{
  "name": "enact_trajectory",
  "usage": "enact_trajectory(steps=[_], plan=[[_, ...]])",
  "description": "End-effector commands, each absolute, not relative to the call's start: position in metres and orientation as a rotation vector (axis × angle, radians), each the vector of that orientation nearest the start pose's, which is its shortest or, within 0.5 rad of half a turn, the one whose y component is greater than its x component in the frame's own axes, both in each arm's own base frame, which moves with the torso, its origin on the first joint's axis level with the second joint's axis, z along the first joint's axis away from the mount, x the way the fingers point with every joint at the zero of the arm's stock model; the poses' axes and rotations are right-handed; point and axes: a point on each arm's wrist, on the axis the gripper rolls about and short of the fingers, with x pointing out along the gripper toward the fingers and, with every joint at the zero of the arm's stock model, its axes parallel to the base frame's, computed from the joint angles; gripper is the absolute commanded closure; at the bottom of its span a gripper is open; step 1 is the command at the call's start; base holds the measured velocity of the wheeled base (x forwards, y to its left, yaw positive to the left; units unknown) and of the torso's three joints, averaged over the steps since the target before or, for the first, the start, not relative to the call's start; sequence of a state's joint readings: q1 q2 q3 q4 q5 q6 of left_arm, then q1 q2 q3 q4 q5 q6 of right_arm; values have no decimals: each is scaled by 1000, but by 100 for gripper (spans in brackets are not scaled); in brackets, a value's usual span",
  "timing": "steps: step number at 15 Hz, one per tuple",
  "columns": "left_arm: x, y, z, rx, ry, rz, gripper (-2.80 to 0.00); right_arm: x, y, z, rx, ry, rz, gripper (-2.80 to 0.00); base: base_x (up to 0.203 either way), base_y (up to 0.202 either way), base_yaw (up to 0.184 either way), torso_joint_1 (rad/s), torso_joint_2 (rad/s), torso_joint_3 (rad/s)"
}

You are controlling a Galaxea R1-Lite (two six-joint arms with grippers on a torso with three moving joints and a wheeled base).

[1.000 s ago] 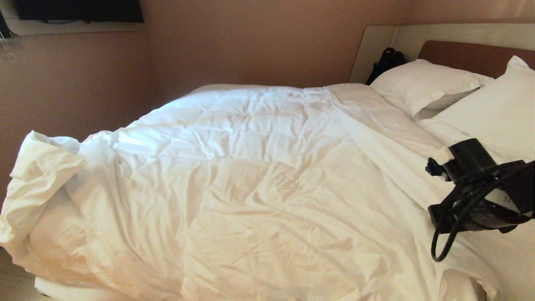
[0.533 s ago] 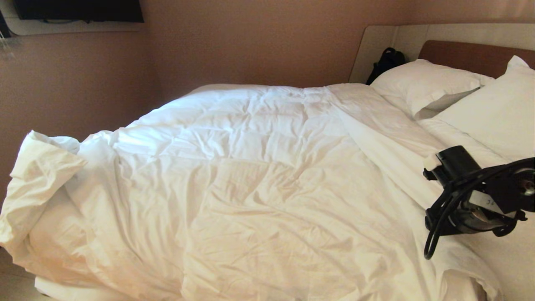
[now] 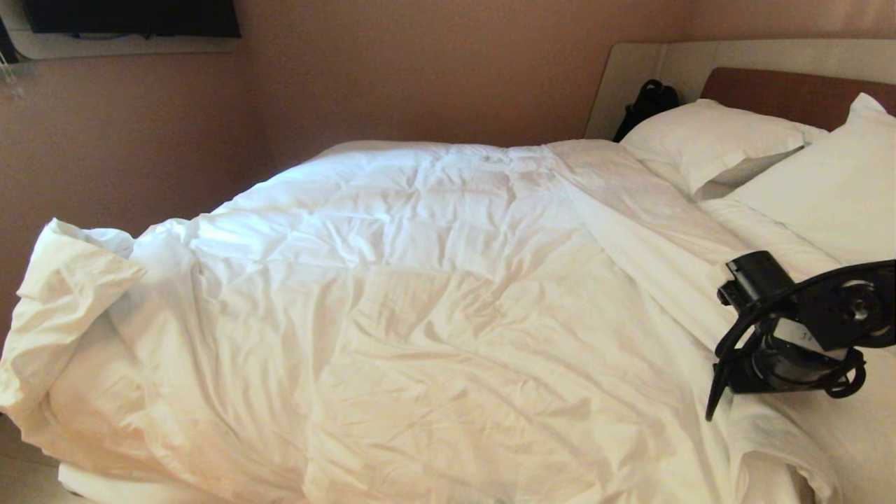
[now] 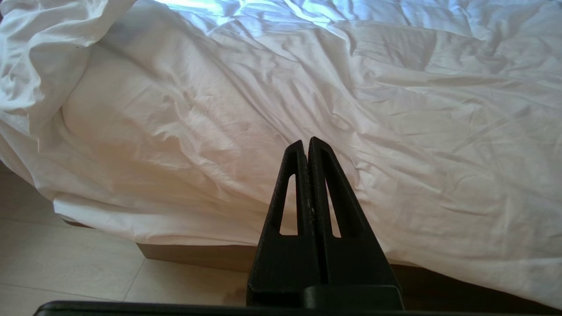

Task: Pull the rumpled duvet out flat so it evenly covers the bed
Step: Flatten the corners of the folded blanket

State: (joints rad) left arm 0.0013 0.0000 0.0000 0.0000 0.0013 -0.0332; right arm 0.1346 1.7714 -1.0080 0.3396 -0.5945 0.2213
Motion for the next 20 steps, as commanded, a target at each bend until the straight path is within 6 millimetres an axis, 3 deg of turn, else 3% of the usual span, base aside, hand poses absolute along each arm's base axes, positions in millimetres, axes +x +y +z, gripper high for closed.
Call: enact_trajectory(steps=[1, 3, 6, 13, 20], plan=[[-23, 0, 76, -34, 0, 2, 0, 286, 23, 138, -201, 983, -541, -280, 0, 0, 0, 0, 0, 0], [-23, 0, 75, -34, 0, 3, 0, 293, 10, 146, -197, 948, -623, -280, 0, 0, 0, 0, 0, 0], [-23, 0, 75, -34, 0, 3, 0, 293, -8, 142, -235, 959, -743, -280, 0, 0, 0, 0, 0, 0], [-23, 0, 75, -34, 0, 3, 0, 286, -20, 140, -267, 981, -807, -280, 0, 0, 0, 0, 0, 0], [-23, 0, 75, -34, 0, 3, 0, 229, -21, 151, -274, 966, -833, -280, 0, 0, 0, 0, 0, 0]])
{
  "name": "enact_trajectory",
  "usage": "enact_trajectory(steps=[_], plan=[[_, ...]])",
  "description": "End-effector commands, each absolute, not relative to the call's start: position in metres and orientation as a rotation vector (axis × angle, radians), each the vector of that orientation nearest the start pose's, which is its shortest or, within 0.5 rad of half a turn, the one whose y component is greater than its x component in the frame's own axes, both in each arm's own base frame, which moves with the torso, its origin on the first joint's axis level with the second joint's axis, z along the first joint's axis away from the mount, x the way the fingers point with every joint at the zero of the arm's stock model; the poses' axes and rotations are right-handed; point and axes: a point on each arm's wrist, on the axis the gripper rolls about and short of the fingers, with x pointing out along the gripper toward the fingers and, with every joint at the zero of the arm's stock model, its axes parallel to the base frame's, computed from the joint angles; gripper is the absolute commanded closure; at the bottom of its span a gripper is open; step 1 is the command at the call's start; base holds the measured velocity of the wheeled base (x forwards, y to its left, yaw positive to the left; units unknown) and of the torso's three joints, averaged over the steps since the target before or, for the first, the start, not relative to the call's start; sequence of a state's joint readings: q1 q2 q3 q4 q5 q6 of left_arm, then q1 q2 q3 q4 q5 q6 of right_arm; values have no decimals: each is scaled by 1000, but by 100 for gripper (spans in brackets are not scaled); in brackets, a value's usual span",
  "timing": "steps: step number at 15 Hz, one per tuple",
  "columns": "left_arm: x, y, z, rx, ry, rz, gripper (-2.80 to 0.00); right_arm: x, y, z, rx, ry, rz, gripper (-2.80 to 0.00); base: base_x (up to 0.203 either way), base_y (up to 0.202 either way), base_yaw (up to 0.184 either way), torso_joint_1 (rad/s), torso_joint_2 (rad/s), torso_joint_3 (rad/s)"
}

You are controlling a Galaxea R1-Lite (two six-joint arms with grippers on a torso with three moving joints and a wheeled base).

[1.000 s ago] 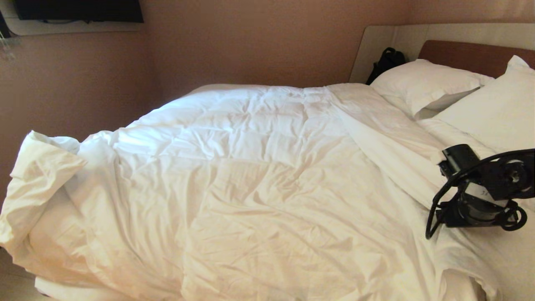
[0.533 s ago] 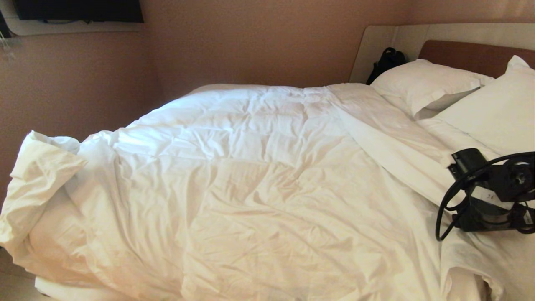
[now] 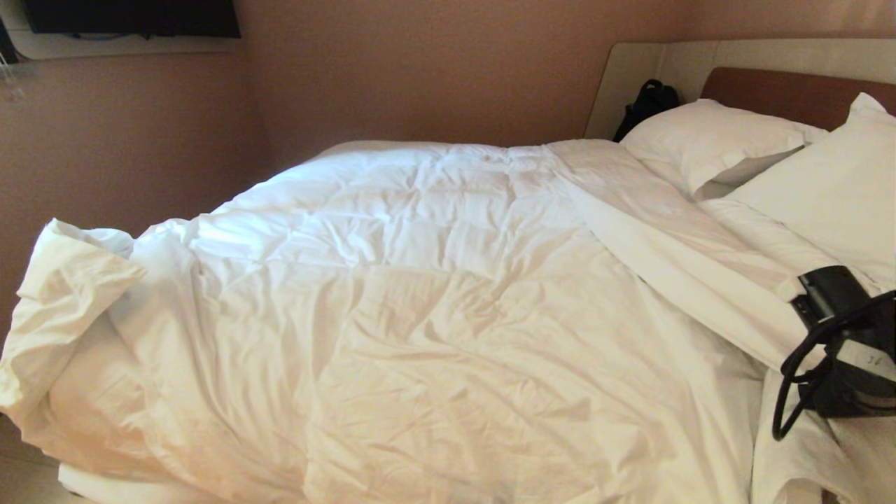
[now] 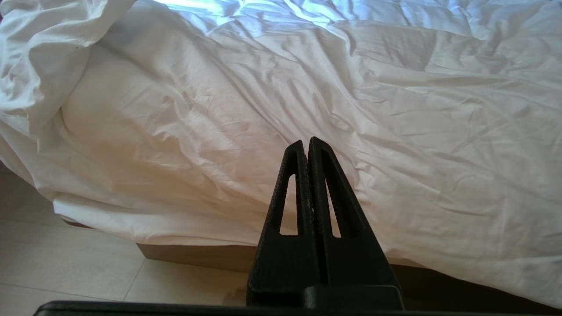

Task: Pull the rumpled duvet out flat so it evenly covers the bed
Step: Flatten the corners of the folded blanket

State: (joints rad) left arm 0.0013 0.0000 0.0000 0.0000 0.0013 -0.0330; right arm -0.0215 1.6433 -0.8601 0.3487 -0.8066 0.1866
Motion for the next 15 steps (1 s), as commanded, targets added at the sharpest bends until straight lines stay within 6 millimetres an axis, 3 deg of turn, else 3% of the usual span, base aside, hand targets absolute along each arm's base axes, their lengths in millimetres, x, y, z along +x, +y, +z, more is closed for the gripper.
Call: enact_trajectory(steps=[1, 5, 15], plan=[[-23, 0, 75, -34, 0, 3, 0, 224, -22, 146, -281, 988, -836, -280, 0, 0, 0, 0, 0, 0], [-23, 0, 75, -34, 0, 3, 0, 208, -34, 127, -281, 1076, -877, -280, 0, 0, 0, 0, 0, 0], [-23, 0, 75, -34, 0, 3, 0, 180, -40, 109, -239, 1094, -897, -280, 0, 0, 0, 0, 0, 0]])
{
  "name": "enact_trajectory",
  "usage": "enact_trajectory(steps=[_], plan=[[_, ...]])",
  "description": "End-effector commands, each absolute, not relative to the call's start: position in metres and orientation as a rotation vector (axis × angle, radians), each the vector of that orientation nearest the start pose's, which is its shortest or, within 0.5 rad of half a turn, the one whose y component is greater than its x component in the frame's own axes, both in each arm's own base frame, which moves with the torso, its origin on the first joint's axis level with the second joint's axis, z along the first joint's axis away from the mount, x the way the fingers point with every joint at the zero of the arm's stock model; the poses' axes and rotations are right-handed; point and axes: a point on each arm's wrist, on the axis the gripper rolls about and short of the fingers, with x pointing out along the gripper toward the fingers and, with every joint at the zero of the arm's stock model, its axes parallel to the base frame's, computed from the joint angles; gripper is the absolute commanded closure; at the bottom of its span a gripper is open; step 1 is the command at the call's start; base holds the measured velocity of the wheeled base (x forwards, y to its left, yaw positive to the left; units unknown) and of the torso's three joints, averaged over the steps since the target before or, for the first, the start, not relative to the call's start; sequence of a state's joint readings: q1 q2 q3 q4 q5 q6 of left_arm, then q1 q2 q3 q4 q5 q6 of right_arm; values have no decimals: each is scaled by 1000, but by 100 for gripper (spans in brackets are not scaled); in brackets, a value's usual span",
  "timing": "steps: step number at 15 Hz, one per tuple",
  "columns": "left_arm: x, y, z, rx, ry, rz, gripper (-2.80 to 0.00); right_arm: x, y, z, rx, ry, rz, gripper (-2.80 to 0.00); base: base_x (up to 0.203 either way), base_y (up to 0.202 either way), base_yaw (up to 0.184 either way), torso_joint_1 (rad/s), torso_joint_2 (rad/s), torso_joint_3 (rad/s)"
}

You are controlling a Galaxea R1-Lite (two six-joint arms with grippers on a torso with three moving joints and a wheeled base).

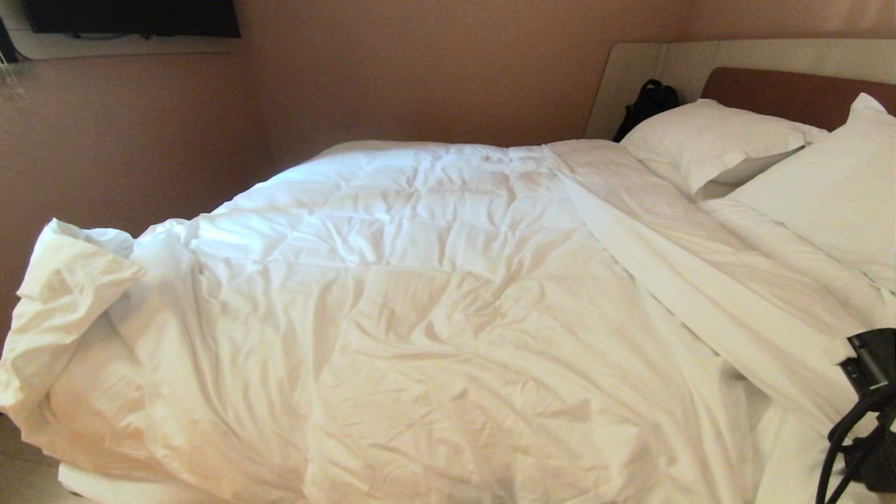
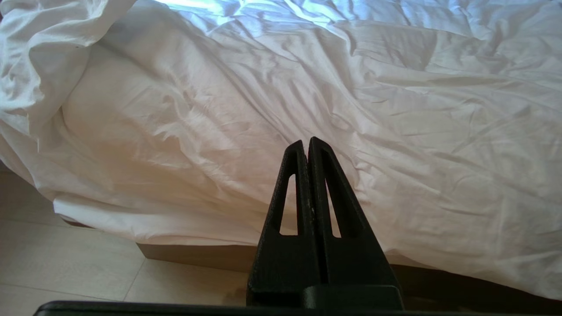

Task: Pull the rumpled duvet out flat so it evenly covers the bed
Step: Flatten the corners of the folded blanket

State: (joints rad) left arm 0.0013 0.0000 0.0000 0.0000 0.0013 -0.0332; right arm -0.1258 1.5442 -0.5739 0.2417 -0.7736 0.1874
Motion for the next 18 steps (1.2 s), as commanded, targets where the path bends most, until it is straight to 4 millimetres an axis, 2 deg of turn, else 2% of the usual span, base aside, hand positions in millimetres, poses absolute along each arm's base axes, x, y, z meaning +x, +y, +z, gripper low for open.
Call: enact_trajectory(steps=[1, 8, 14, 15, 16, 18], plan=[[-23, 0, 75, -34, 0, 3, 0, 174, -41, 107, -231, 1089, -908, -280, 0, 0, 0, 0, 0, 0], [-23, 0, 75, -34, 0, 2, 0, 160, -49, 102, -189, 1097, -949, -280, 0, 0, 0, 0, 0, 0], [-23, 0, 75, -34, 0, 3, 0, 170, -51, 99, -161, 1070, -933, -280, 0, 0, 0, 0, 0, 0], [-23, 0, 75, -34, 0, 3, 0, 174, -53, 99, -157, 1059, -939, -125, 0, 0, 0, 0, 0, 0], [-23, 0, 75, -34, 0, 3, 0, 176, -56, 101, -153, 1055, -948, 0, 0, 0, 0, 0, 0, 0], [-23, 0, 75, -34, 0, 3, 0, 180, -69, 111, -138, 1034, -992, 0, 0, 0, 0, 0, 0, 0]])
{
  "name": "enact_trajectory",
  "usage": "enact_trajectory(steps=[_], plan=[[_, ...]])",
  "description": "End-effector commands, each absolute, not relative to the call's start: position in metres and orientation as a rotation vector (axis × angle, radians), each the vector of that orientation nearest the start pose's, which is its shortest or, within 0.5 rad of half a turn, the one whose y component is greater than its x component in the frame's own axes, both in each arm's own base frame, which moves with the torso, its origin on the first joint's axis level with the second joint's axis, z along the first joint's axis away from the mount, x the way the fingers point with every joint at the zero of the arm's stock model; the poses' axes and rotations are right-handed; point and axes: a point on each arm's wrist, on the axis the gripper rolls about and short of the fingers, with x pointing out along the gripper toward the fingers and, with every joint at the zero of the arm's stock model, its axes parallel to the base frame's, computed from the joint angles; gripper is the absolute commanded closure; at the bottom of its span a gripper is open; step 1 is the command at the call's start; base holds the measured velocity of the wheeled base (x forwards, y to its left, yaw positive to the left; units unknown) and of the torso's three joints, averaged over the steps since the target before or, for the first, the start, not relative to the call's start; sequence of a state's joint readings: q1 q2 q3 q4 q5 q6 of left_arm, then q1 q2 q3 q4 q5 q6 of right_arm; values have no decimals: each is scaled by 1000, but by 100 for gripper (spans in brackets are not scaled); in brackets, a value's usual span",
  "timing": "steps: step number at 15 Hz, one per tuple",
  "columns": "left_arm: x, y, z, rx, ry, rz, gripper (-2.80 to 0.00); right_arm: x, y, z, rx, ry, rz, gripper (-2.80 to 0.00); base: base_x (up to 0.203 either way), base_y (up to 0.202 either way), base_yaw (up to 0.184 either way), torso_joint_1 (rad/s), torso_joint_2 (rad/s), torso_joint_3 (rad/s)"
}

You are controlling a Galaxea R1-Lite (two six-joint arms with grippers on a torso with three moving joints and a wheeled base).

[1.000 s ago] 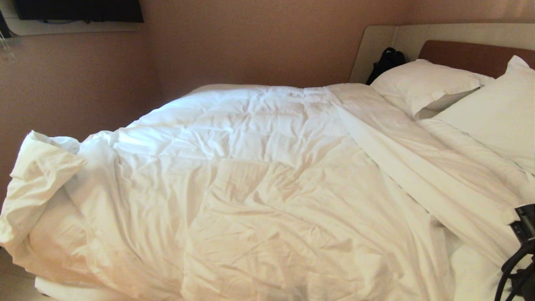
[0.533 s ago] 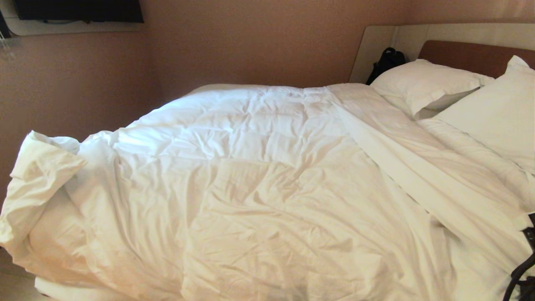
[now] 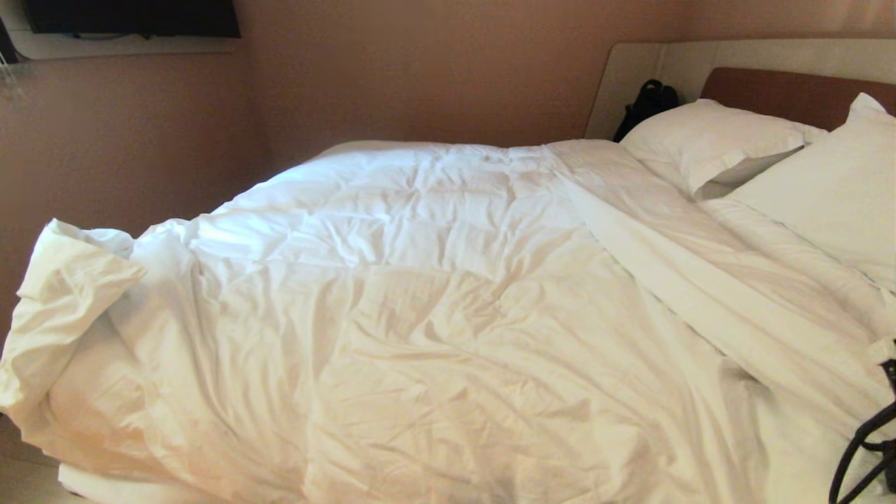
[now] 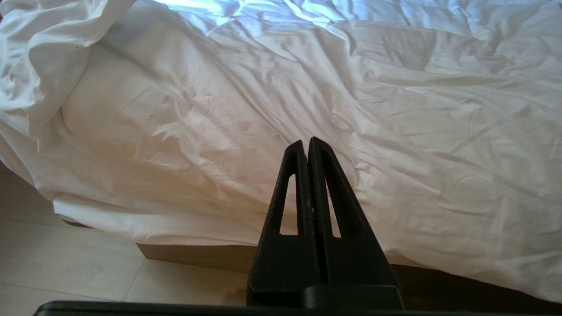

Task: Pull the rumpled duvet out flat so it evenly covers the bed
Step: Flatten the corners of the folded blanket

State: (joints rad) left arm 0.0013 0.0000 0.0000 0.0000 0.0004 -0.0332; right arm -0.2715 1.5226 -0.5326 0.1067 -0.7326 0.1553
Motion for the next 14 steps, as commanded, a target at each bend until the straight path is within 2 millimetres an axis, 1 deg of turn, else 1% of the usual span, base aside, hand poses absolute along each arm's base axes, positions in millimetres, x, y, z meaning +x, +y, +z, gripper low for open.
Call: enact_trajectory(steps=[1, 3, 5, 6, 8, 11, 14], plan=[[-23, 0, 75, -34, 0, 3, 0, 180, -75, 116, -146, 1031, -1004, 0, 0, 0, 0, 0, 0, 0], [-23, 0, 75, -34, 0, 3, 0, 182, -82, 121, -147, 1013, -1020, 0, 0, 0, 0, 0, 0, 0], [-23, 0, 75, -34, 0, 3, 0, 182, -90, 131, -147, 970, -1047, 0, 0, 0, 0, 0, 0, 0], [-23, 0, 75, -34, 0, 3, 0, 182, -91, 133, -149, 964, -1049, 0, 0, 0, 0, 0, 0, 0], [-23, 0, 75, -34, 0, 3, 0, 180, -94, 148, -148, 905, -1064, 0, 0, 0, 0, 0, 0, 0], [-23, 0, 75, -34, 0, 3, 0, 176, -94, 162, -159, 859, -1070, 0, 0, 0, 0, 0, 0, 0], [-23, 0, 75, -34, 0, 3, 0, 175, -94, 165, -147, 844, -1050, 0, 0, 0, 0, 0, 0, 0]])
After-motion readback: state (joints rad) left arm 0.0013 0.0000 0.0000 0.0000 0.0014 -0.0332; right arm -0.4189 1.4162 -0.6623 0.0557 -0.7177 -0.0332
